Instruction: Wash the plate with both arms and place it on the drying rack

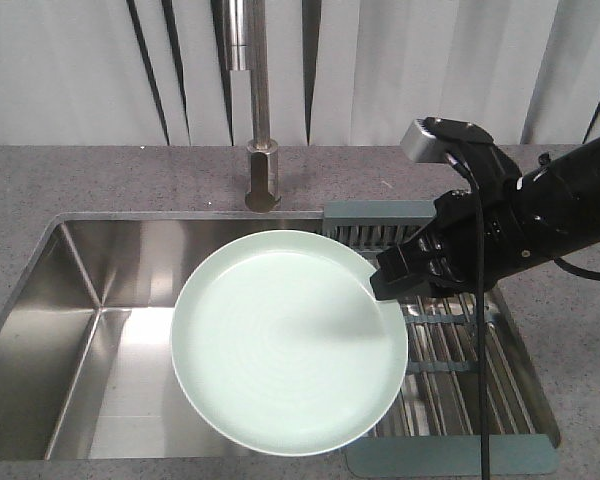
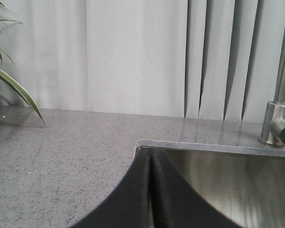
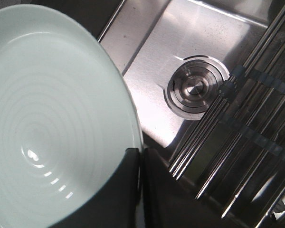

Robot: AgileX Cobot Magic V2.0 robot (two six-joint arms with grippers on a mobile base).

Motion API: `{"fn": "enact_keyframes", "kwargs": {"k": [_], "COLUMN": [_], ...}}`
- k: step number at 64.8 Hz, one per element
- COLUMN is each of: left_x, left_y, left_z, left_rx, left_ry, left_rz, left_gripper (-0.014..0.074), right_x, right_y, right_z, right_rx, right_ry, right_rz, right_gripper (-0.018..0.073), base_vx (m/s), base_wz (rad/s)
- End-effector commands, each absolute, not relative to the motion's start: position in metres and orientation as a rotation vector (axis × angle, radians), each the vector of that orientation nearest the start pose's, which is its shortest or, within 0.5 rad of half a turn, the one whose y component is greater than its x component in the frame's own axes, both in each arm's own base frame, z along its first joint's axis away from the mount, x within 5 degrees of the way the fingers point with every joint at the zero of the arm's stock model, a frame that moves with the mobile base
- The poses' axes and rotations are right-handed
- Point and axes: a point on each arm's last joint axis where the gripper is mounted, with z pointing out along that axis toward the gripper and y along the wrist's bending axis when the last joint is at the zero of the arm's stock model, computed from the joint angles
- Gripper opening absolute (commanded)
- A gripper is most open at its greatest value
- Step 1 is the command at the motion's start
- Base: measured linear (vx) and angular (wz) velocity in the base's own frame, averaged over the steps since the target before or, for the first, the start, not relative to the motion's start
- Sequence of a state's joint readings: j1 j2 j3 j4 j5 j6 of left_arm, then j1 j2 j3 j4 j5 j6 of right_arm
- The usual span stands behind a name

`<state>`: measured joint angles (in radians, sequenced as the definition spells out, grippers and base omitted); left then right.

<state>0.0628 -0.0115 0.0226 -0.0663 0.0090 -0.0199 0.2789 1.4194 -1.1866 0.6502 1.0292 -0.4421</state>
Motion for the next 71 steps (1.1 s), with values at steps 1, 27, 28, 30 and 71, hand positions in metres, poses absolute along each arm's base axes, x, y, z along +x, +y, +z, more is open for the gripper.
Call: {"fn": "enact_keyframes", "kwargs": {"k": [1, 27, 28, 30, 71], "left_x": [0.0525, 0.0525, 0.0525, 0.0525, 0.0525], "left_y": [0.0038, 0.0038, 0.0038, 0.0038, 0.0038], "left_z": [0.2221, 0.2221, 0.2221, 0.2221, 0.2221], "left_rx": [-0.115, -0.115, -0.115, -0.115, -0.115], "left_ry": [1.386, 1.386, 1.386, 1.386, 1.386], "left_rz": [-0.023, -0.023, -0.023, -0.023, -0.023], "left_gripper": [-0.0006, -0.0006, -0.0006, -0.0006, -0.0006], "right_x": [0.2568, 0.2568, 0.2568, 0.2568, 0.2567], "right_y": [0.1242, 0.1242, 0.1242, 0.1242, 0.1242], "right_z": [0.3442, 0.3442, 0.3442, 0.3442, 0.3442], "right_rx": [-0.614, -0.614, -0.614, -0.614, -0.614], "right_ry": [2.432, 2.432, 2.432, 2.432, 2.433], "right_rz": [0.82, 0.82, 0.82, 0.82, 0.82], "right_gripper": [-0.0001, -0.0001, -0.0001, -0.0001, -0.0001], "base_vx": [0.06, 0.05, 0.04, 0.04, 0.01], "base_wz": [-0.06, -0.05, -0.04, -0.03, 0.0]}}
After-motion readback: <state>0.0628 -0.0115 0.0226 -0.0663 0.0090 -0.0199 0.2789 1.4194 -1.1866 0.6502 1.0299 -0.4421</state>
